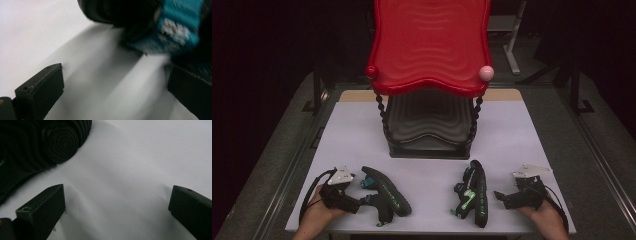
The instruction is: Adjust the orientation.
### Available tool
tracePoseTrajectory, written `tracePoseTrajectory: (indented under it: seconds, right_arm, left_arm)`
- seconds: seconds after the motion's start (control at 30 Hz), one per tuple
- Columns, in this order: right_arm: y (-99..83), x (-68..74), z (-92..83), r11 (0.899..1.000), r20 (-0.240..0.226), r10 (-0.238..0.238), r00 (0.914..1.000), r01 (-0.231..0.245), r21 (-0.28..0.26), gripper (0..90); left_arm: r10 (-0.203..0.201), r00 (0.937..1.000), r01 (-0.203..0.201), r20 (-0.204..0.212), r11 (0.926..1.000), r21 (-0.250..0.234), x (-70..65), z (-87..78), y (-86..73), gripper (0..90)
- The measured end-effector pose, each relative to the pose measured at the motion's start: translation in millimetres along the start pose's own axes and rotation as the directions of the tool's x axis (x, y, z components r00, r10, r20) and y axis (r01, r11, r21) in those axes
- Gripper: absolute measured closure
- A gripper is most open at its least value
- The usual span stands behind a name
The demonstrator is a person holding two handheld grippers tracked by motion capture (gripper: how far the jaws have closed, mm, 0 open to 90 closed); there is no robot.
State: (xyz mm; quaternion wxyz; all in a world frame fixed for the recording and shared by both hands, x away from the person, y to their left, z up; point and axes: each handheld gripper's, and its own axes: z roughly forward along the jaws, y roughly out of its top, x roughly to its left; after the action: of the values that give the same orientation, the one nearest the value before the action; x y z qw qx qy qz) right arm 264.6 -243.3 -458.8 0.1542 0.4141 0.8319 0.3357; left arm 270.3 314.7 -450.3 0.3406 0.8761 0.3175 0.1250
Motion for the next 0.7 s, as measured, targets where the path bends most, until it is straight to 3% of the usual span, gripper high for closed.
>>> tracePoseTrajectory:
  seconds: [0.07, 0.23, 0.33, 0.43, 0.5, 0.7]
  right_arm:
    - [0.0, 0.0, 0.0, 1.000, 0.000, 0.000, 1.0000, 0.000, 0.000, 0.1]
    - [0.0, -0.1, 0.0, 1.000, -0.001, 0.000, 1.0000, 0.000, 0.000, 0.1]
    - [0.0, -0.1, 0.0, 1.000, 0.000, 0.000, 1.0000, 0.000, 0.000, 0.1]
    - [0.1, 0.0, 0.0, 1.000, -0.001, 0.002, 1.0000, -0.002, 0.001, 0.1]
    - [0.0, 0.0, 0.0, 1.000, -0.001, 0.003, 1.0000, -0.003, 0.001, 0.1]
    - [0.0, 0.0, 0.0, 1.000, -0.001, 0.003, 1.0000, -0.003, 0.001, 0.1]
  left_arm:
    - [0.002, 1.0000, -0.002, 0.006, 0.9999, -0.012, 0.4, -6.2, -7.6, 0.1]
    - [0.003, 1.0000, -0.003, 0.004, 1.0000, -0.002, -2.9, -10.4, -10.0, 0.0]
    - [-0.005, 0.9994, 0.005, 0.035, 1.0000, -0.002, -6.6, -11.8, -8.9, 0.1]
    - [0.001, 0.9992, -0.001, 0.040, 1.0000, 0.007, -10.0, -13.0, -8.1, 1.2]
    - [0.022, 0.9963, -0.019, 0.084, 0.9993, -0.031, -13.7, -19.0, -8.0, 15.8]
    - [0.051, 0.9920, -0.046, 0.116, 0.9979, -0.046, -16.3, -20.8, -5.9, 29.0]
